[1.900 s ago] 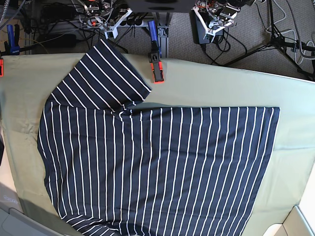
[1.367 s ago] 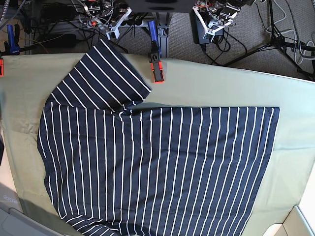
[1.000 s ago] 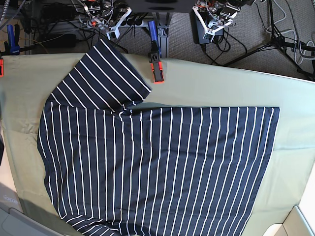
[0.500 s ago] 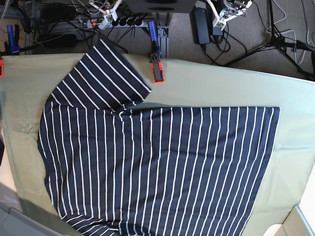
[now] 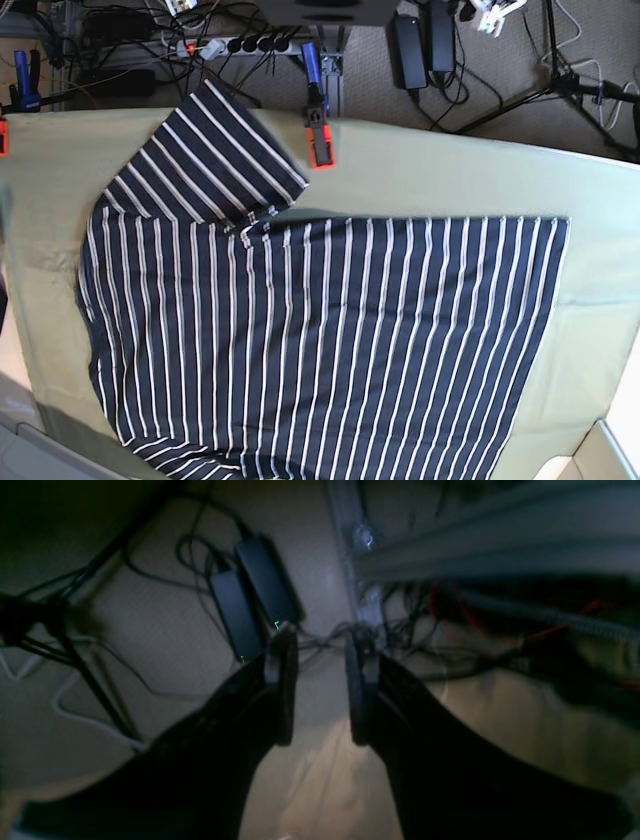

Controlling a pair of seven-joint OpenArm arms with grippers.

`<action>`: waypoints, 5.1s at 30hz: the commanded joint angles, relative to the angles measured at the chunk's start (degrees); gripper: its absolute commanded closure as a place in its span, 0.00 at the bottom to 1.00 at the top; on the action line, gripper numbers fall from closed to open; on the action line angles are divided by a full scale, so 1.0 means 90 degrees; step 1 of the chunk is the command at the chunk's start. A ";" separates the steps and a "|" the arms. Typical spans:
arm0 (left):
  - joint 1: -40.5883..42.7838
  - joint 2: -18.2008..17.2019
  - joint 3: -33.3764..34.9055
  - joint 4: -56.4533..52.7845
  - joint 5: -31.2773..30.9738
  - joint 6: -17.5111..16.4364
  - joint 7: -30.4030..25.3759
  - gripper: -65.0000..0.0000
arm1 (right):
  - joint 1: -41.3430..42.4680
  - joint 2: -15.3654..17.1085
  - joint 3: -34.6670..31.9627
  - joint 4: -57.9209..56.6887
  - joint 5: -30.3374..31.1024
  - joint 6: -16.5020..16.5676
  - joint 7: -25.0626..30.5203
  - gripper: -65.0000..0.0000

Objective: Fold the T-shirt properly

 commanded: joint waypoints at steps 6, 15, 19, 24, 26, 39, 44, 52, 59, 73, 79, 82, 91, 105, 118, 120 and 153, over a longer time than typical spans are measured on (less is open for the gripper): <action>0.0993 -0.0291 -0.0619 0.1826 -0.0889 -0.1522 -0.0063 0.70 | -0.1217 0.0323 0.0427 0.2249 0.0097 0.0160 -0.0457 0.90; 0.1787 -0.0398 -0.1022 0.3708 -0.1032 -0.1522 0.0087 0.70 | -0.1870 0.0357 0.1571 0.4257 0.1183 0.0163 -0.0879 0.90; 0.1955 -0.0398 -0.1263 0.4136 -0.1032 -0.1522 0.0192 0.70 | -0.1868 0.0357 0.2023 0.4755 0.1688 0.0160 -0.1338 0.88; 0.1967 -0.0398 -0.1564 0.4252 -0.1209 -0.1522 0.0544 0.70 | -0.1841 0.0357 0.2727 0.5270 0.2603 0.0151 -0.1430 0.59; 0.1965 -0.0398 -0.1608 0.4252 -0.1343 -0.1522 0.0610 0.70 | -0.1712 0.0357 0.3053 0.5338 0.3155 0.0046 -0.1450 0.52; 0.1965 -0.0398 -0.1608 0.4252 -0.1445 -0.1522 0.0631 0.70 | -0.0107 0.0131 0.3206 0.3985 0.4245 -0.0051 -0.1860 0.52; 0.1970 -0.0403 -0.1608 0.4252 -0.1447 -0.1522 0.0687 0.70 | 0.0529 -0.0316 0.3045 0.3407 0.4301 -0.0032 -0.1977 0.52; 0.1967 -0.0398 -0.1608 0.4252 -0.1457 -0.1522 0.1105 0.70 | 0.0903 -0.0794 0.2941 0.3410 0.4469 0.0049 -0.2166 0.52; 0.1967 -0.0398 -0.1608 0.4252 -0.1836 -0.1522 0.1107 0.70 | 0.1010 -0.0865 0.2283 0.3407 0.4289 0.0046 -0.2157 0.52; 0.1965 -0.0403 -0.1608 0.4252 -0.1875 -0.1522 0.1200 0.70 | 0.1234 -0.1496 0.1965 0.3407 0.4177 0.0049 -0.2137 0.52; 0.1962 -0.0418 -0.1608 0.4252 -0.2154 -0.1522 0.1226 0.70 | 0.1307 -0.1671 0.1957 0.3407 0.4175 0.0049 -0.2118 0.52; 0.1965 -0.0418 -0.1608 0.4252 -0.2171 -0.1522 0.1229 0.70 | 0.1411 -0.1804 0.1955 0.3405 0.4167 0.0046 -0.2123 0.52; 0.1928 -0.0420 -0.1860 0.4252 -0.2314 -0.1522 0.1229 0.70 | 0.1659 -0.1989 0.1955 0.3398 0.3616 0.0044 -0.2115 0.75; 0.1817 -0.0750 -0.3011 0.4680 -0.3490 -0.1522 0.1515 0.69 | 0.1746 -0.1987 0.1955 0.3398 0.2674 0.0044 -0.2118 1.00; -0.0580 -0.1333 -0.2861 0.4065 -0.4350 -0.0950 0.3028 0.48 | 0.1746 -0.1989 0.1957 0.3398 0.2671 0.0044 -0.2115 1.00; -0.1003 -0.1372 -0.2599 0.3589 -0.4245 -0.0833 0.3007 0.48 | 0.1749 -0.1989 0.1957 0.3398 0.2671 0.0044 -0.2113 1.00; -0.3157 -0.0852 -0.1902 0.0937 -0.4874 -0.0770 0.3351 0.44 | 0.1729 -0.1989 0.1957 0.3398 0.2273 0.0044 -0.2120 1.00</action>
